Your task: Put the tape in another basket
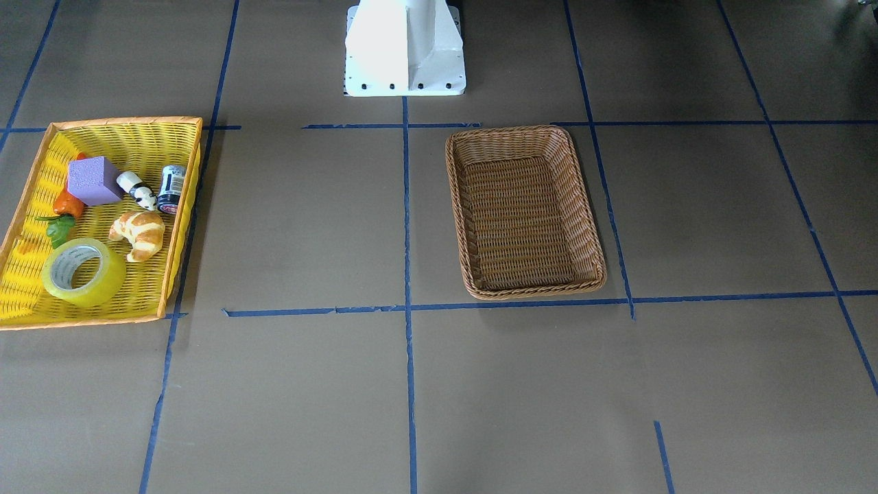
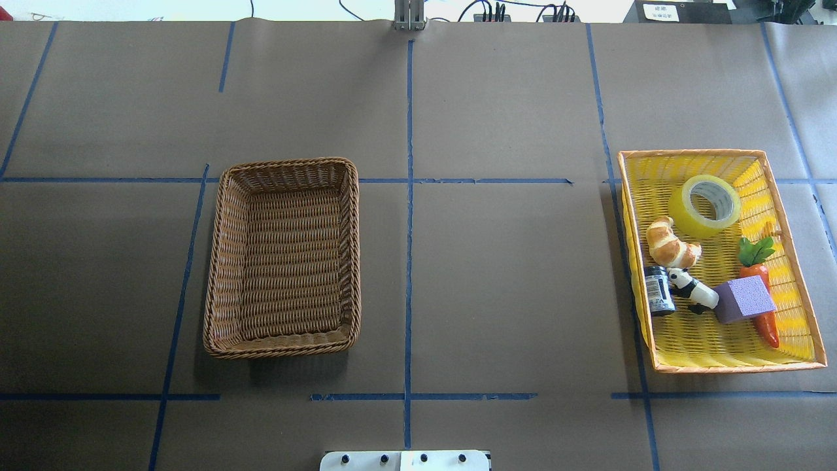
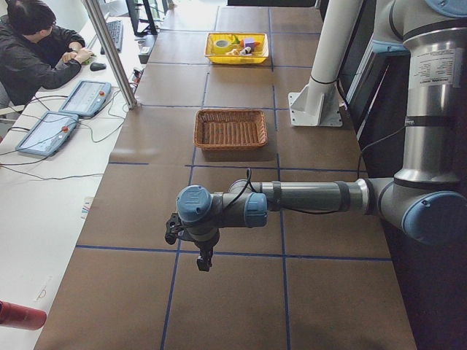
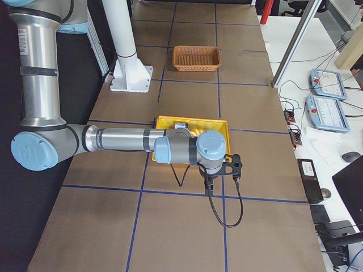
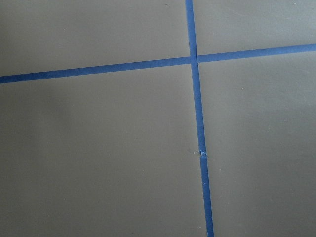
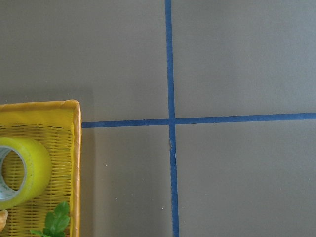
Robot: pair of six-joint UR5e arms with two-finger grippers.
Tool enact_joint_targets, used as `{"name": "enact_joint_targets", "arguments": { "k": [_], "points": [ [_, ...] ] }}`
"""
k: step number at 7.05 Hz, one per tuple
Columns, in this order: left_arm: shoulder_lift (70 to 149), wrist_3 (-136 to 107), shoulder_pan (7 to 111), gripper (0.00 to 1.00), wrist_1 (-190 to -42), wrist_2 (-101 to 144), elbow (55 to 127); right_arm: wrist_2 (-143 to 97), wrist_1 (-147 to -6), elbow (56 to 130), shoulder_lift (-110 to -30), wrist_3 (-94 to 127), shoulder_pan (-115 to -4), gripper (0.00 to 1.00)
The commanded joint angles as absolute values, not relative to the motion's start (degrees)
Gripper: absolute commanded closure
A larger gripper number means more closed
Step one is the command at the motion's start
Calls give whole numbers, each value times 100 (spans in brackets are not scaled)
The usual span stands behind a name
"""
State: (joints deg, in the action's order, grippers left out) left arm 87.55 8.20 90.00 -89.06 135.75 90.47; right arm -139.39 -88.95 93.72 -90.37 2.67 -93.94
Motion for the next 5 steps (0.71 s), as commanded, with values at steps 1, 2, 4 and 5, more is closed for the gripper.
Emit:
{"name": "enact_joint_targets", "arguments": {
  "k": [1, 2, 4, 5],
  "points": [
    [8780, 817, 9000, 0, -8903, 13579, 9053, -13948, -8903, 9370, -8843, 281, -9221, 0],
    [8754, 852, 9000, 0, -8903, 13579, 9018, -13922, -8877, 9439, -8824, 507, -8776, 0],
    [8710, 861, 9000, 0, -8912, 13588, 9053, -13556, -8712, 10052, -8720, 1858, -8002, 0],
    [8710, 861, 9000, 0, -8912, 13588, 9061, -13535, -8458, 10046, -8745, 2002, -7754, 0]
  ]
}}
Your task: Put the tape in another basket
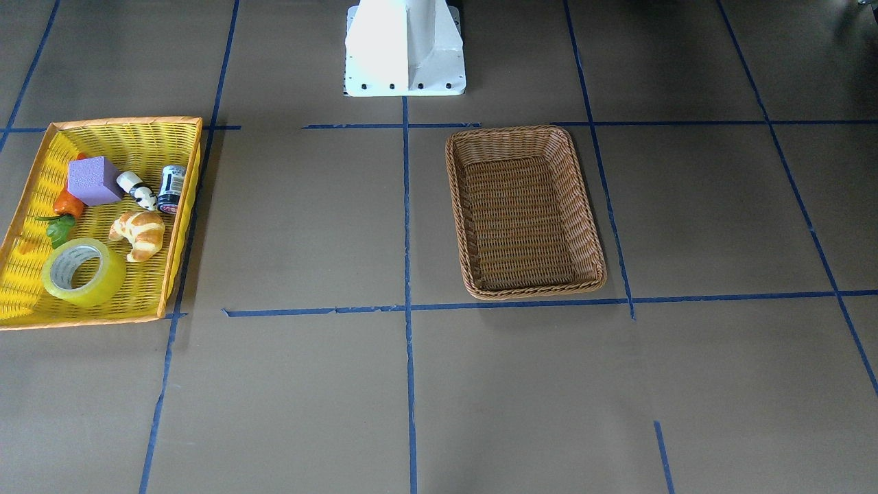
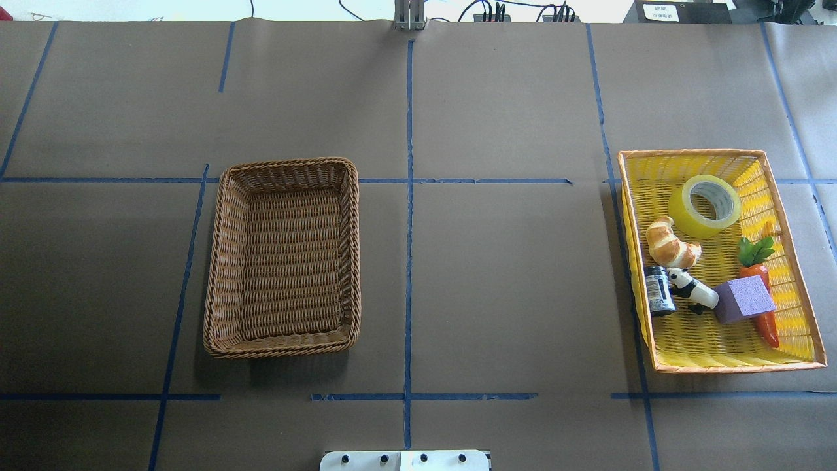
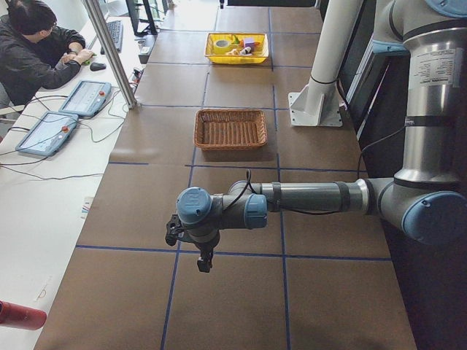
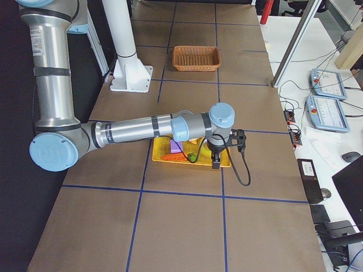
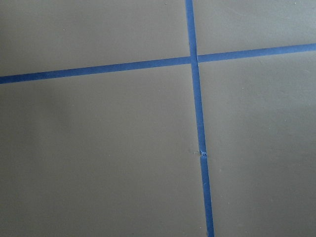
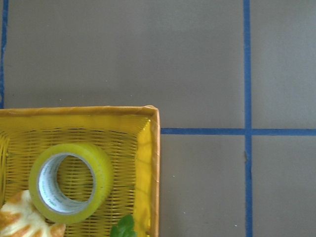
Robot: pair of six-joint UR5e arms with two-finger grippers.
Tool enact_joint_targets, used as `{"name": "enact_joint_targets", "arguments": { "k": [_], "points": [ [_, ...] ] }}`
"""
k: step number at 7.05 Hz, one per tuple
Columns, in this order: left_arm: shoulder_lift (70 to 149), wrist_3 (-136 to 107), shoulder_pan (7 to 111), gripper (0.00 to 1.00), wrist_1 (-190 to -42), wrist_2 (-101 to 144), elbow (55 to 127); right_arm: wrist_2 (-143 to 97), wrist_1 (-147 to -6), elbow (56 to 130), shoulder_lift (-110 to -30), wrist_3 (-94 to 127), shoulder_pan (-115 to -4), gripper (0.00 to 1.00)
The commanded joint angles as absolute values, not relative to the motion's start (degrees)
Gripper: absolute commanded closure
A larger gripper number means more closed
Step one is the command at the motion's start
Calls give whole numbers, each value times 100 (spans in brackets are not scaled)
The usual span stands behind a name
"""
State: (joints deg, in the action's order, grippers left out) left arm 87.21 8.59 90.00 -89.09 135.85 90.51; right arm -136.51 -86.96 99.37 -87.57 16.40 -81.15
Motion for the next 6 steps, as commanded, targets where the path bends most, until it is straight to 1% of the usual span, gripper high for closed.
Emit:
{"name": "enact_joint_targets", "arguments": {
  "k": [1, 4, 6],
  "points": [
    [8701, 853, 9009, 0, -9008, 13579, 9035, -13526, -8229, 9968, -8745, 2422, -7569, 0],
    [8710, 844, 9000, 0, -9026, 13579, 8991, -13404, -6894, 9283, -8701, 3213, -6946, 0],
    [8710, 844, 9009, 0, -9026, 13579, 8991, -12904, -6365, 9238, -8640, 4084, -6357, 1]
  ]
}}
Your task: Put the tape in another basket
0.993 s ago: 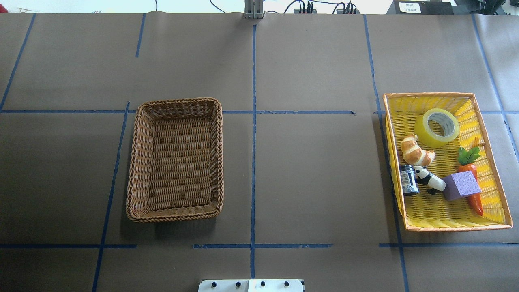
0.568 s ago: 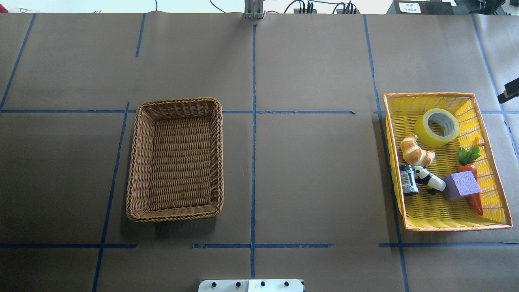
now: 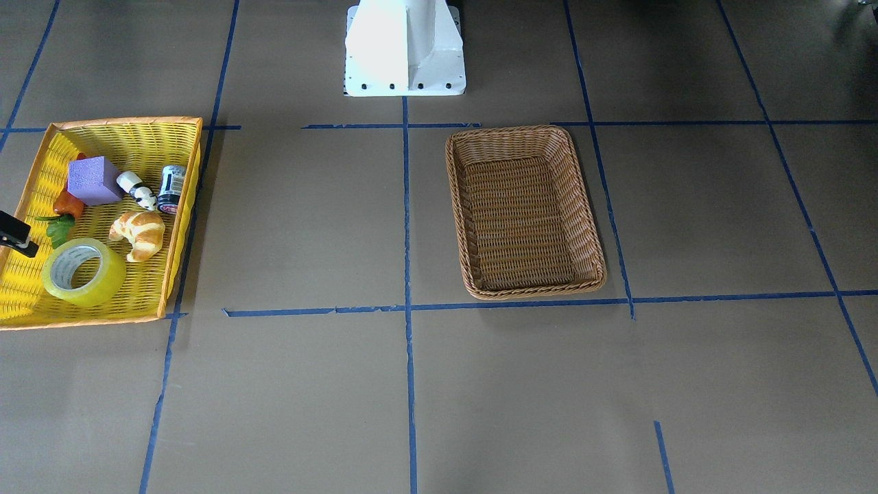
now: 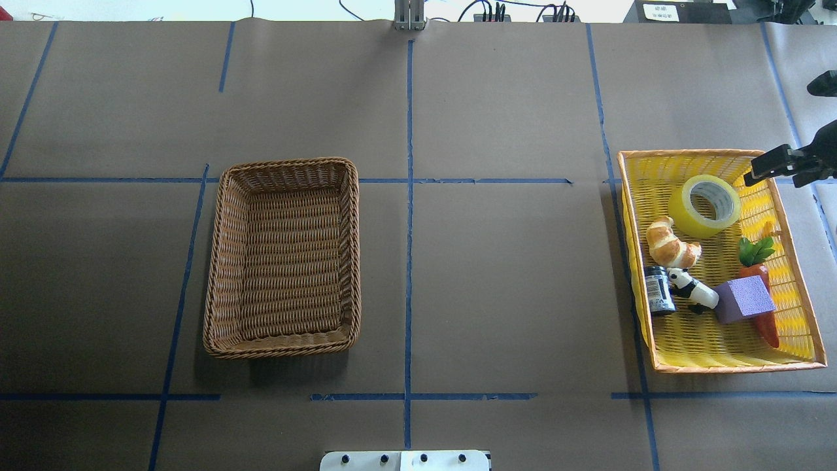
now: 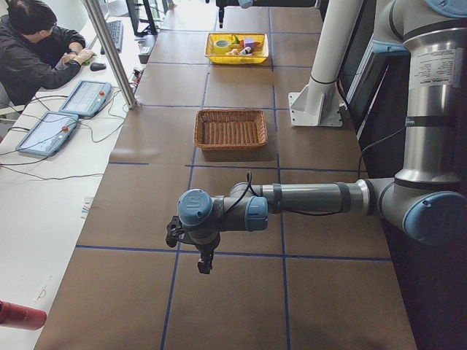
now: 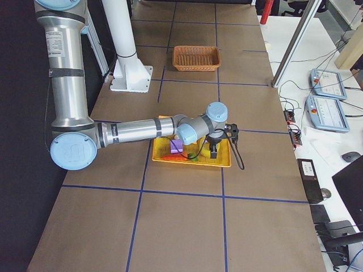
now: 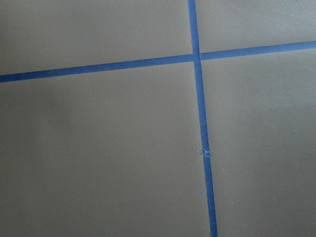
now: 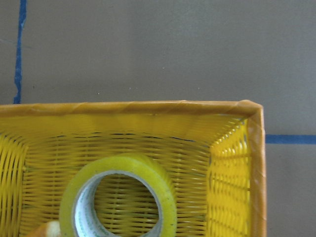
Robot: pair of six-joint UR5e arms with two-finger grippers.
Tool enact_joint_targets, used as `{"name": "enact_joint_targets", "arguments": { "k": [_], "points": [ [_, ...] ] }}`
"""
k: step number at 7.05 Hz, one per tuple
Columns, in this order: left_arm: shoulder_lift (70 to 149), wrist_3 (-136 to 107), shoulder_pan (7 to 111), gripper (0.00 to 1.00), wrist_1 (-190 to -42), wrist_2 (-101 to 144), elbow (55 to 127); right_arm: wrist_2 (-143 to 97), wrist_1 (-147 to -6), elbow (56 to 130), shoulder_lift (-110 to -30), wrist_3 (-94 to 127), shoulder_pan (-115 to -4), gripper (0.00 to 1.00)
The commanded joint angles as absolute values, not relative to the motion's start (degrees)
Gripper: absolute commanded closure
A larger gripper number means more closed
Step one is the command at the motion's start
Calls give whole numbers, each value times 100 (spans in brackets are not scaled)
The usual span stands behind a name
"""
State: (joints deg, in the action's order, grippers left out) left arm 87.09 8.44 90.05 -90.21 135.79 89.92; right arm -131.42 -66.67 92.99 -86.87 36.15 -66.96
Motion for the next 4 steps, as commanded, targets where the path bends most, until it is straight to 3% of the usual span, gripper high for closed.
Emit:
{"name": "enact_joint_targets", "arguments": {
  "k": [1, 4],
  "points": [
    [8710, 852, 9000, 0, -9026, 13579, 8983, -12833, -6363, 9142, -8596, 4096, -6276, 1],
    [8710, 844, 9009, 0, -9026, 13588, 8939, -12823, -6355, 8694, -8402, 4087, -6161, 1]
  ]
}}
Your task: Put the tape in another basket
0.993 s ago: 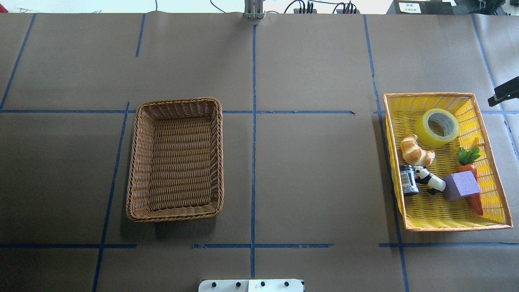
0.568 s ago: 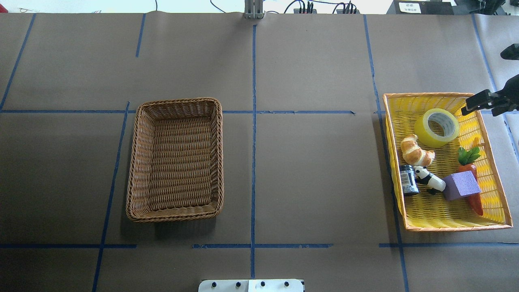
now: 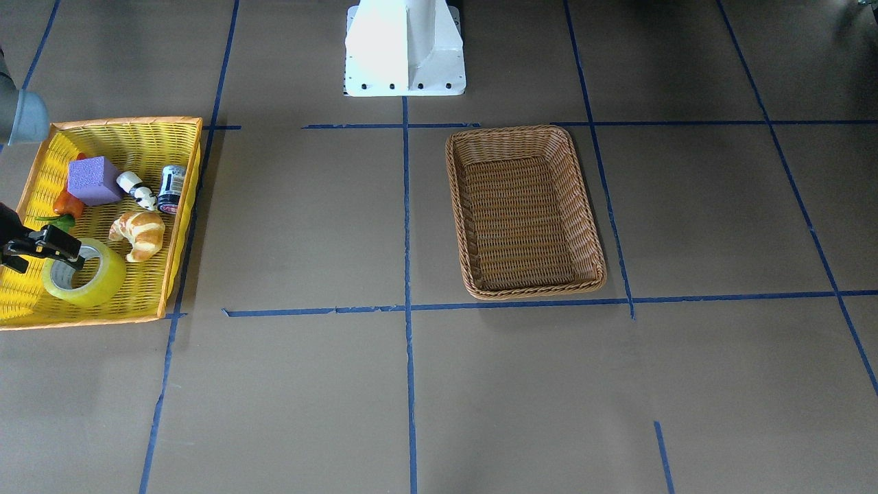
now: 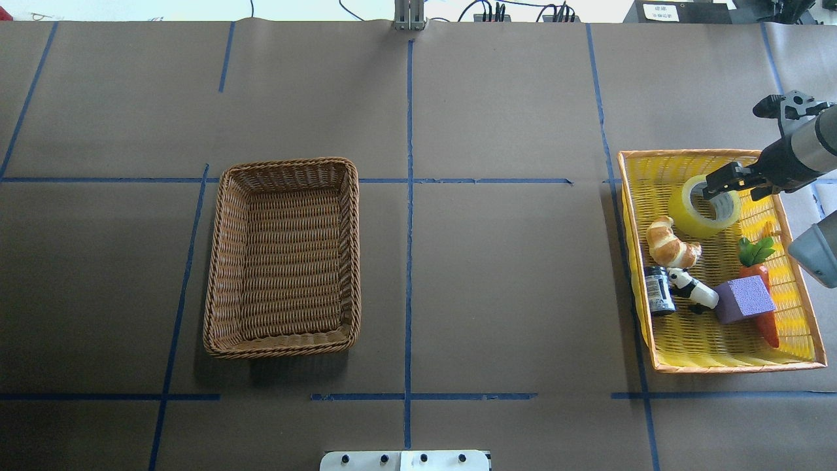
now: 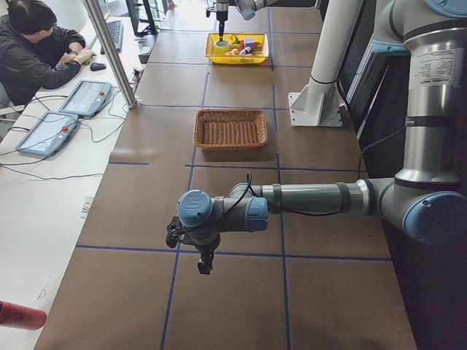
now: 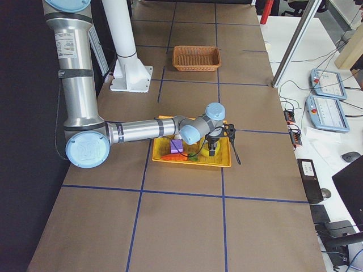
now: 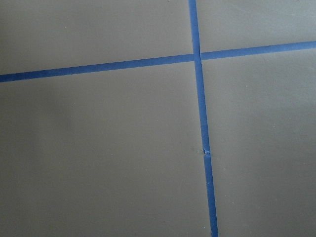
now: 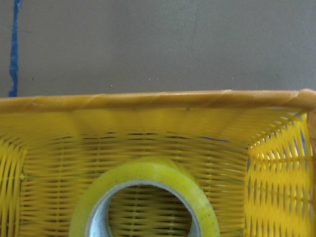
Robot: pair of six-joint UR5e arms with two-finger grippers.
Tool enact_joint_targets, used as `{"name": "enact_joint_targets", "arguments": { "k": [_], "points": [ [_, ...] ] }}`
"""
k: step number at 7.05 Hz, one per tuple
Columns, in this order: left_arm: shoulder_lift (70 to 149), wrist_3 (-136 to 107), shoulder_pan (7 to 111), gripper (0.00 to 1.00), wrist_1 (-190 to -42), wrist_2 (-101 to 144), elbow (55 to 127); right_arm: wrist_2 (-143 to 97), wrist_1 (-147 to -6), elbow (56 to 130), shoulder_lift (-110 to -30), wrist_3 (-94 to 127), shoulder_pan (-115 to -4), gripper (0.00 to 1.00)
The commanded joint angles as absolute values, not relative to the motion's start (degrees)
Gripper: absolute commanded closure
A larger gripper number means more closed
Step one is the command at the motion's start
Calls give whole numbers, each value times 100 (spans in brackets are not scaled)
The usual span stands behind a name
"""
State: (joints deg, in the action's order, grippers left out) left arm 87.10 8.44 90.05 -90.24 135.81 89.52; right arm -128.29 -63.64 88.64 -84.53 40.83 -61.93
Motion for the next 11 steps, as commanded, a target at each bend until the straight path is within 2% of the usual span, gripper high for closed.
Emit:
{"name": "enact_joint_targets", "arguments": {
  "k": [1, 3, 5, 6, 7, 8, 11],
  "points": [
    [8710, 852, 9000, 0, -9018, 13579, 8930, -12832, -6363, 8692, -8402, 4078, -6161, 1],
    [8710, 853, 9000, 0, -9026, 13588, 8912, -12823, -6363, 8553, -8402, 4087, -6047, 4],
    [8710, 853, 9000, 0, -9026, 13588, 8903, -12823, -6363, 8517, -8411, 4078, -6038, 19],
    [8710, 853, 9000, 0, -9026, 13588, 8903, -12823, -6363, 8517, -8420, 4078, -6038, 46],
    [8710, 853, 9000, 0, -9026, 13588, 8912, -12823, -6355, 8534, -8463, 4061, -6047, 82],
    [8719, 853, 9000, 0, -9026, 13588, 8903, -12841, -6354, 8534, -8464, 4026, -6056, 98],
    [8728, 835, 9000, 0, -9026, 13588, 8947, -12937, -6354, 8709, -8446, 4017, -6291, 100]
  ]
}}
